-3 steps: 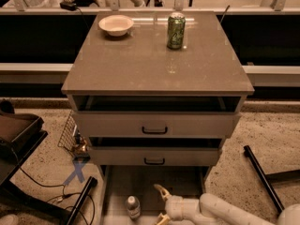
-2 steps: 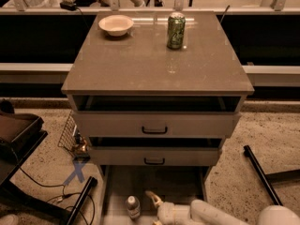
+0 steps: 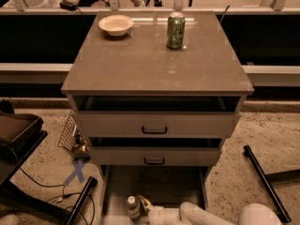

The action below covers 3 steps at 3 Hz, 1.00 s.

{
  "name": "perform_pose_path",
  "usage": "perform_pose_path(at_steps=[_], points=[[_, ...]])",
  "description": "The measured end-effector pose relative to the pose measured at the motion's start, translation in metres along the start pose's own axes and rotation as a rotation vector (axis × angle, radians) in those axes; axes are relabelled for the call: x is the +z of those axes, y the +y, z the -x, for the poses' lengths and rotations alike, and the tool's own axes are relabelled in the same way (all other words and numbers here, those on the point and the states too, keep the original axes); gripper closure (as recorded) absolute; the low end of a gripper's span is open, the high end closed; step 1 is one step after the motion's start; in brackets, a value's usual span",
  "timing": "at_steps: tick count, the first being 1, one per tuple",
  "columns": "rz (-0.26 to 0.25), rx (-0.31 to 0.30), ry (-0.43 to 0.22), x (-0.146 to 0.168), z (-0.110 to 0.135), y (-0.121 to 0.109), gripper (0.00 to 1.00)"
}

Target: Pick blue plastic bottle from bottom drawer and place on counter

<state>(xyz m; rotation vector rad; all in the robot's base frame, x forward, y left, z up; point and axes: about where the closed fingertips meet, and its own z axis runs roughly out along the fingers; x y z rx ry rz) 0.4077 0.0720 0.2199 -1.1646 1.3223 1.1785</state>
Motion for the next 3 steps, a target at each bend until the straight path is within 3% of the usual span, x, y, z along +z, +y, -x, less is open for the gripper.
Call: perform_pose_path(at_steps=[2, 3], points=[[-0.022, 0.002, 0.015, 0.003, 0.003, 0.003, 0.0], [-0.048, -0.016, 0.015, 0.027, 0.02, -0.005, 0.0]])
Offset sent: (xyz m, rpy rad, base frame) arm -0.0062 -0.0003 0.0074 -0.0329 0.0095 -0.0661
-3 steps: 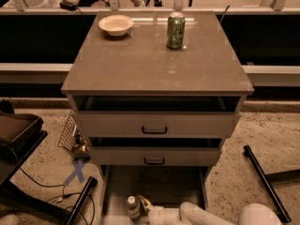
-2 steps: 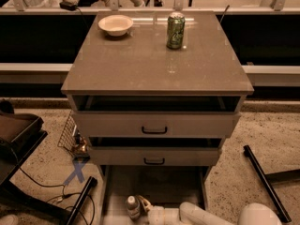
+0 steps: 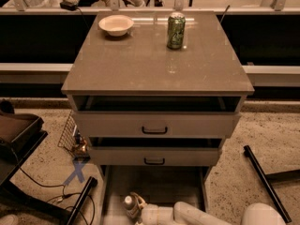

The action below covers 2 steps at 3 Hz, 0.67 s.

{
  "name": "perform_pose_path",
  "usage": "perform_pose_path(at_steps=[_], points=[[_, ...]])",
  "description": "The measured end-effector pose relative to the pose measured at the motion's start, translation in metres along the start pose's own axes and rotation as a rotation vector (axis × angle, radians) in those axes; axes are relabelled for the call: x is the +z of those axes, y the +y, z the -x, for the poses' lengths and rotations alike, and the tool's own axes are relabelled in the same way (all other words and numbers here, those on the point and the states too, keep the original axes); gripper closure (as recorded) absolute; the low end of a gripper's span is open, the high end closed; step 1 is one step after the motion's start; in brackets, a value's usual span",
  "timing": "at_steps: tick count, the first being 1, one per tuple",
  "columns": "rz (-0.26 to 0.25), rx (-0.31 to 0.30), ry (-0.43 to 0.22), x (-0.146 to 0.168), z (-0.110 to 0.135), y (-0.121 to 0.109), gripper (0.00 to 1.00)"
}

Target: Pick blue plastic bottle from bottom drawer and place on counter

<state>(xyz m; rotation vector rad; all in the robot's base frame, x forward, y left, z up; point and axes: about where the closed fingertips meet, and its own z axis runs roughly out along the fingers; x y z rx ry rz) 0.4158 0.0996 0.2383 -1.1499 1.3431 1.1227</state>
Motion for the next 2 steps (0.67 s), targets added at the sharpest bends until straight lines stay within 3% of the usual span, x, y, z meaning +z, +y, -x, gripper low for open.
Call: perform_pose_path(at_steps=[1, 2], points=[[0.008, 0.001, -0.03, 0.035, 0.01, -0.01, 0.13], [0.001, -0.011, -0.022, 0.037, 0.007, -0.021, 0.36]])
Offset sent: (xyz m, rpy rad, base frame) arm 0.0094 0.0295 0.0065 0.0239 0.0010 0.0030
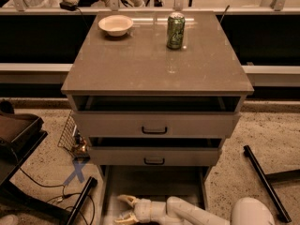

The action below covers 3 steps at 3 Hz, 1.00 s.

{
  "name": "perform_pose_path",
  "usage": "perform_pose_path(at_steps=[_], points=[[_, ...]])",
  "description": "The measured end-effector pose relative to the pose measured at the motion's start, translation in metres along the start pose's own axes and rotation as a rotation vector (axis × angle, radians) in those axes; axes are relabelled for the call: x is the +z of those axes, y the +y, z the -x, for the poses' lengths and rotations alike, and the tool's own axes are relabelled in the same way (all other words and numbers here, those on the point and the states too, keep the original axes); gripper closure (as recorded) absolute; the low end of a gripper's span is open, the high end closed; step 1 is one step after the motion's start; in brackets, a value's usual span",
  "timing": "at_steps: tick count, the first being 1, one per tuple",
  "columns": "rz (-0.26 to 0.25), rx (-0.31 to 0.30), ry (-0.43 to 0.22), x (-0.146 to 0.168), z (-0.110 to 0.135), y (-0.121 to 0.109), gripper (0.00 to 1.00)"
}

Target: Pick blue plastic bottle from bottom drawer and place on counter

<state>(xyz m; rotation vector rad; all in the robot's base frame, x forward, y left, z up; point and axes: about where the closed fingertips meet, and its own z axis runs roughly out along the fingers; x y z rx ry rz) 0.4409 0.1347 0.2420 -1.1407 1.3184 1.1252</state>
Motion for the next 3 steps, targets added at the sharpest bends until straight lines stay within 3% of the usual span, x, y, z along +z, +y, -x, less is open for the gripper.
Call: perform_pose_path(at_steps=[1, 2, 3], points=[[0.003, 0.003, -0.003, 0.0008, 0.0007, 0.003, 0.59], [0.006, 0.004, -0.004, 0.0025, 0.0011, 0.0042, 0.58], [0.009, 0.005, -0.006, 0.0041, 0.0015, 0.0053, 0.36]])
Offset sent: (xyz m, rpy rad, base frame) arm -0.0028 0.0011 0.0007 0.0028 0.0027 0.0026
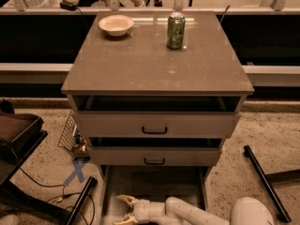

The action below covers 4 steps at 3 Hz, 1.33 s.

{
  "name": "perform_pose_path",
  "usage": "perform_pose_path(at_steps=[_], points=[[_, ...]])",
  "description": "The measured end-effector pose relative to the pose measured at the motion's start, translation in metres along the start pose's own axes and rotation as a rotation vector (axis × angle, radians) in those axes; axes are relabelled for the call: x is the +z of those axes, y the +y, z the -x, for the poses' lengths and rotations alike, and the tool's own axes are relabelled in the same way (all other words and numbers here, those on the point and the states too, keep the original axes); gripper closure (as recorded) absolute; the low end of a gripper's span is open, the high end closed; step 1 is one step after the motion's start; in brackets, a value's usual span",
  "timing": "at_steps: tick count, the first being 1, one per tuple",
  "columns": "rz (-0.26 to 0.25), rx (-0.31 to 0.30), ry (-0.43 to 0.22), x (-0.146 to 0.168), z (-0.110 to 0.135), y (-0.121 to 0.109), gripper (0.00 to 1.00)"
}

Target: Pick blue plastic bottle from bottom drawer and place on counter

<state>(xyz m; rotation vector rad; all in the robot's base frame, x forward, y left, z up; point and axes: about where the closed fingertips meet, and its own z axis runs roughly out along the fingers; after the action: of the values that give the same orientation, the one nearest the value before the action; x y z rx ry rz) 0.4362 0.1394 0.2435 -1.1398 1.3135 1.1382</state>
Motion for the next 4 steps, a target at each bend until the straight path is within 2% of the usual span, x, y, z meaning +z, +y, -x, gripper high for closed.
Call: perform_pose_path(at_steps=[1, 2, 3, 4], points=[[0.004, 0.001, -0.002, 0.002, 0.001, 0.001, 0.04], [0.006, 0.001, -0.001, 0.003, 0.001, 0.002, 0.0], [0.023, -0.028, 0.086, -0.004, 0.014, -0.006, 0.0], [0.057, -0.077, 0.269, -0.023, 0.027, -0.011, 0.0]])
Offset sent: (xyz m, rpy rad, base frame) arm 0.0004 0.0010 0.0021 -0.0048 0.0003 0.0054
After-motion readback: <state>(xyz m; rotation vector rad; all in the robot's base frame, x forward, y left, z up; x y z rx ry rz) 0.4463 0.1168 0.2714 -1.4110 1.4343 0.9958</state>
